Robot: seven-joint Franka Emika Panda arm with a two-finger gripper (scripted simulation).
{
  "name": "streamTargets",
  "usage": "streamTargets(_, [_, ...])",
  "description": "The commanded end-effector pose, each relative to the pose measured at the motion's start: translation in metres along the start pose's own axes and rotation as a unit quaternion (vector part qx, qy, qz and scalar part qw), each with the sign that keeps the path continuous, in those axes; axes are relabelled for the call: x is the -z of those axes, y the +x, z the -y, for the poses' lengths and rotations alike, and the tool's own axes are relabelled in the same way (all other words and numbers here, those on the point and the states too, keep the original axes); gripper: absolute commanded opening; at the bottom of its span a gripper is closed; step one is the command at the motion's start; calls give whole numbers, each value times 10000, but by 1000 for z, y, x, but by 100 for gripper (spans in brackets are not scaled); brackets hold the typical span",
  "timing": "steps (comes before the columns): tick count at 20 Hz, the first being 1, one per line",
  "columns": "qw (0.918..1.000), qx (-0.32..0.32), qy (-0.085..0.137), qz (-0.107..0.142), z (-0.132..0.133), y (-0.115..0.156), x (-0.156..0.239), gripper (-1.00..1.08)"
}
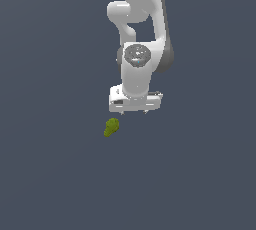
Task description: Pick up the object and move it to a goal position.
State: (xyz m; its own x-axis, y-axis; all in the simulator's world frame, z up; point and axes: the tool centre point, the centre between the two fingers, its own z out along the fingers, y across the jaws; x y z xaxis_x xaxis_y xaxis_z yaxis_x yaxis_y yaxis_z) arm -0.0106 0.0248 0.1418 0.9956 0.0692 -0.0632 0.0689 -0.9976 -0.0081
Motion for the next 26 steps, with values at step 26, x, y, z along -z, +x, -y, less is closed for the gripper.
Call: streamTargets(26, [9978,-655,53,-45,-12,3,3,100])
